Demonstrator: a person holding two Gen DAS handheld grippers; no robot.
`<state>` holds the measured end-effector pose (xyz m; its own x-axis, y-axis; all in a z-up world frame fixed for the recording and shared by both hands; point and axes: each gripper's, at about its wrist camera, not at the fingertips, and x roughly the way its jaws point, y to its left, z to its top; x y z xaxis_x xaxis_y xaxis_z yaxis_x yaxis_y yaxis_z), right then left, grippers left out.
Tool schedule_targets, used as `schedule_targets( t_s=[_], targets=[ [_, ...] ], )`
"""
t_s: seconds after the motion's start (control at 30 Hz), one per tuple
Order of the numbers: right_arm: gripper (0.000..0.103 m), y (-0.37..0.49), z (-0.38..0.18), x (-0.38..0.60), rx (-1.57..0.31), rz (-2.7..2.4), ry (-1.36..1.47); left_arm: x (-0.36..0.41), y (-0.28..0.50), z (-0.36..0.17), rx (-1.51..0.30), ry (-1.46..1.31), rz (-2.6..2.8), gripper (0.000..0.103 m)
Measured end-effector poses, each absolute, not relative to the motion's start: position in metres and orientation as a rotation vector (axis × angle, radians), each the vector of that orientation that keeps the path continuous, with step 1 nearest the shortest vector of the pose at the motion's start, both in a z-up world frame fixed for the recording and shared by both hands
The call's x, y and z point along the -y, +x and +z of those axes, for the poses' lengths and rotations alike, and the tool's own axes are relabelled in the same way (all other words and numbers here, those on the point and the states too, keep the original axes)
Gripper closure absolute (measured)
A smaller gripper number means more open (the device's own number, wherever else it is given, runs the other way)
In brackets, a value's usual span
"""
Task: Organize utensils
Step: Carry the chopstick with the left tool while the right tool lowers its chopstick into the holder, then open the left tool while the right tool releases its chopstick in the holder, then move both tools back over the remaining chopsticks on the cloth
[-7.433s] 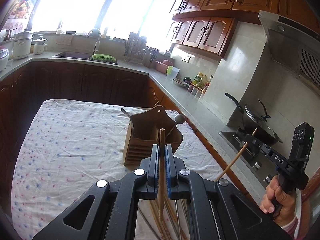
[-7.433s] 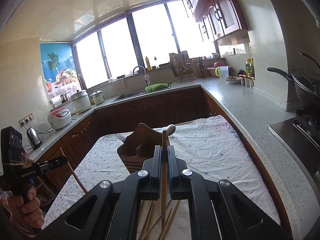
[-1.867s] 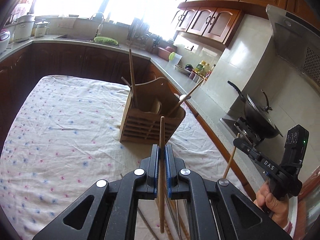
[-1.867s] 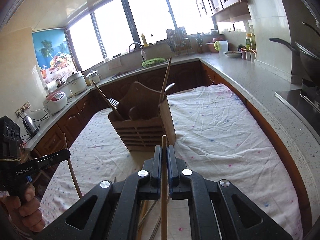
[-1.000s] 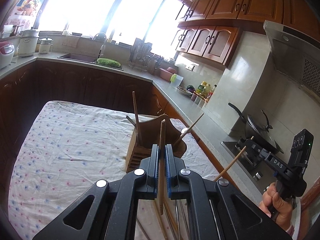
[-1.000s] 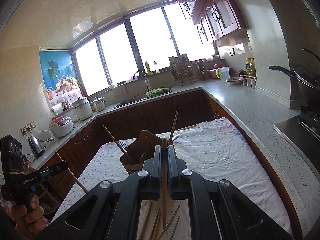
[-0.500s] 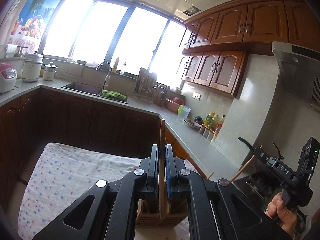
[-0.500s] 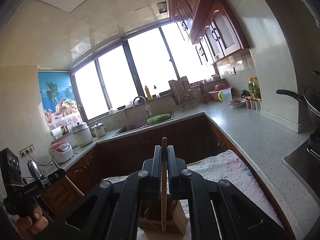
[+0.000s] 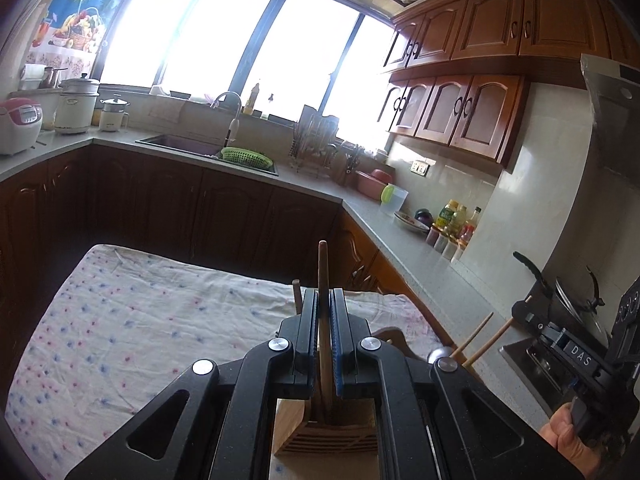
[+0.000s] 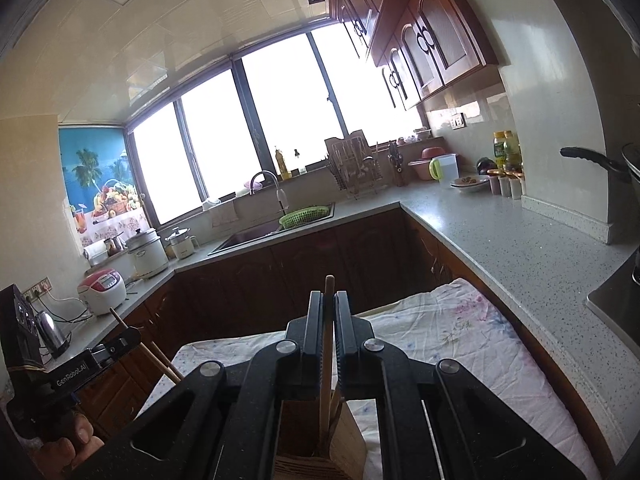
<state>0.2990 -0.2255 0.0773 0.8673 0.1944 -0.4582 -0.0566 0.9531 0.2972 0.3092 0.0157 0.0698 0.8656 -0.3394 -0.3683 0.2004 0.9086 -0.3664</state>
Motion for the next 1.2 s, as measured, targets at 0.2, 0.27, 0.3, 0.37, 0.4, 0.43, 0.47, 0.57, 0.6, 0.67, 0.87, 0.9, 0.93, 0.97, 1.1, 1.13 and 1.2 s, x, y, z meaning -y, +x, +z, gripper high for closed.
schedule_targets(
  t_s=[0.2, 0.27, 0.3, 0.37, 0.4, 0.43, 0.47, 0.57, 0.6, 0.67, 0.87, 0.9, 0.93, 0.97, 1.1, 1.13, 1.2],
  targets=[
    [0.098, 0.302, 0.054, 0.220, -0.568, 0.136, 0.272, -0.018, 0.321, 0.066, -0.467, -0.302, -0.305, 0.098],
    [0.098, 0.301, 0.053, 0.219, -0.567, 0.132, 0.263, -0.017, 0.321, 0.068, -0.465, -0.283, -0.301, 0.098],
    [0.098, 0.300, 0.053, 0.219, -0.567, 0.130, 0.259, -0.017, 0.320, 0.068, -0.466, -0.282, -0.302, 0.098],
    [0.098, 0.301, 0.054, 0.219, -0.572, 0.130, 0.261, -0.018, 0.319, 0.069, -0.470, -0.285, -0.305, 0.098],
    [0.098, 0.302, 0.054, 0.219, -0.575, 0.130, 0.260, -0.019, 0.320, 0.069, -0.471, -0.287, -0.306, 0.098],
    [0.097, 0.302, 0.054, 0.219, -0.577, 0.129, 0.260, -0.020, 0.320, 0.069, -0.471, -0.288, -0.306, 0.098],
    [0.097, 0.302, 0.054, 0.219, -0.579, 0.128, 0.261, -0.020, 0.321, 0.068, -0.471, -0.287, -0.306, 0.098],
    [0.097, 0.304, 0.054, 0.221, -0.589, 0.125, 0.271, -0.019, 0.320, 0.068, -0.474, -0.281, -0.303, 0.098],
    [0.097, 0.304, 0.054, 0.221, -0.592, 0.126, 0.273, -0.019, 0.320, 0.068, -0.479, -0.283, -0.304, 0.098],
    [0.092, 0.304, 0.054, 0.222, -0.592, 0.135, 0.282, -0.021, 0.320, 0.067, -0.492, -0.304, -0.323, 0.096],
    [0.059, 0.288, 0.073, 0.228, -0.530, 0.144, 0.306, -0.032, 0.297, 0.076, -0.465, -0.339, -0.313, 0.050],
    [0.055, 0.283, 0.077, 0.230, -0.516, 0.140, 0.312, -0.035, 0.291, 0.077, -0.457, -0.345, -0.309, 0.048],
    [0.048, 0.279, 0.080, 0.232, -0.502, 0.138, 0.316, -0.037, 0.285, 0.077, -0.453, -0.350, -0.305, 0.043],
    [0.036, 0.274, 0.084, 0.234, -0.487, 0.138, 0.323, -0.040, 0.280, 0.078, -0.451, -0.352, -0.294, 0.034],
    [0.006, 0.250, 0.095, 0.242, -0.422, 0.135, 0.341, -0.048, 0.254, 0.075, -0.444, -0.377, -0.269, 0.022],
    [0.006, 0.244, 0.097, 0.243, -0.417, 0.135, 0.341, -0.050, 0.249, 0.074, -0.448, -0.384, -0.265, 0.019],
    [0.005, 0.233, 0.098, 0.245, -0.420, 0.139, 0.349, -0.054, 0.236, 0.071, -0.455, -0.393, -0.258, 0.019]
  ],
)
